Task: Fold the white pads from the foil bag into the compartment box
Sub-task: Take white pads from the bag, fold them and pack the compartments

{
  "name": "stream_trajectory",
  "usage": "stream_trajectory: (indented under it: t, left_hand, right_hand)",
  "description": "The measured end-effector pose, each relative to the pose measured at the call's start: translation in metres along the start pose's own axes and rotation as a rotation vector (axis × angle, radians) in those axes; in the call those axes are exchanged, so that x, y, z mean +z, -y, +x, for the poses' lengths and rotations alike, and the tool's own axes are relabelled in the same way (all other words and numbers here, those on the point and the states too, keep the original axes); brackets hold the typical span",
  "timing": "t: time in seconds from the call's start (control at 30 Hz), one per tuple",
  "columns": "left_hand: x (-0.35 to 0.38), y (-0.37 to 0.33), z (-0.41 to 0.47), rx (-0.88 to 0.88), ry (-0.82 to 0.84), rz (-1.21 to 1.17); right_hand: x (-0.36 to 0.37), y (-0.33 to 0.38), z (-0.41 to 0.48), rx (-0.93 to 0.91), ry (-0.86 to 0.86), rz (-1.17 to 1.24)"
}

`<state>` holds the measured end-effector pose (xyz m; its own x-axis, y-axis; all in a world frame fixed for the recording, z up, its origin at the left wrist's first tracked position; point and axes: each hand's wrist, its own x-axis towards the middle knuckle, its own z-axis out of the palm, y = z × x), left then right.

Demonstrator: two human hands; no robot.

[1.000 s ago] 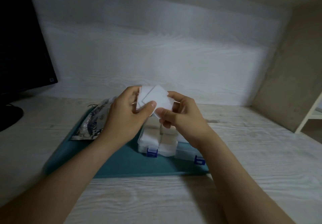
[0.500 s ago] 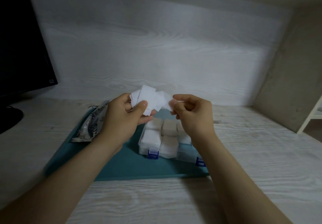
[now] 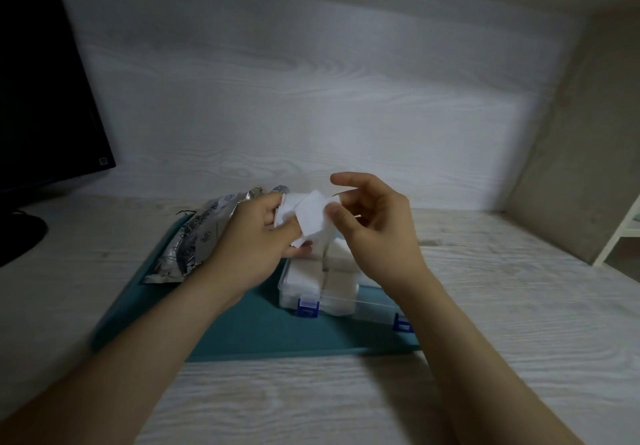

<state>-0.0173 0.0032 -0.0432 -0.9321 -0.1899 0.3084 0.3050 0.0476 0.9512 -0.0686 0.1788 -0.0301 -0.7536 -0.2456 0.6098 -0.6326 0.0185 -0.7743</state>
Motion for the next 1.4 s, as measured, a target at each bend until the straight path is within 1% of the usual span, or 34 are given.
stream_trajectory:
  t: [0.2, 0.37, 0.6, 0.9, 1.13, 1.27, 1.4]
  left_hand:
    - [-0.0014, 0.0085, 0.0017, 0.022, 0.092, 0.176]
    - [-0.0019, 0.0086, 0.0002, -0.008, 0.155, 0.156]
    - [-0.0016, 0.0074, -0.0005, -0.024, 0.171, 0.125]
    - [0.0003, 0.0058, -0.0022, -0.047, 0.178, 0.089]
    - [0.0004, 0.004, -0.0027, -0.043, 0.186, 0.093]
    - [-0.0001, 0.0046, -0.0025, -0.04, 0.194, 0.105]
    - [-0.0005, 0.0045, -0.0021, -0.034, 0.174, 0.101]
  right_hand:
    - [-0.0006, -0.0079, 0.0003, -0.148, -0.036, -0.286]
    - [0.0002, -0.0086, 0.0005, -0.166, -0.035, -0.377]
    - [0.0009, -0.0101, 0.0007, -0.164, -0.057, -0.372]
    - [0.0002, -0.0103, 0.0016, -0.093, -0.097, -0.344]
    - [0.0017, -0.0107, 0.0017, -0.057, -0.077, -0.43]
    - [0.0005, -0.0102, 0.0005, -0.03, -0.072, -0.439]
    - [-0.0022, -0.0096, 0.0012, 0.004, -0.139, -0.302]
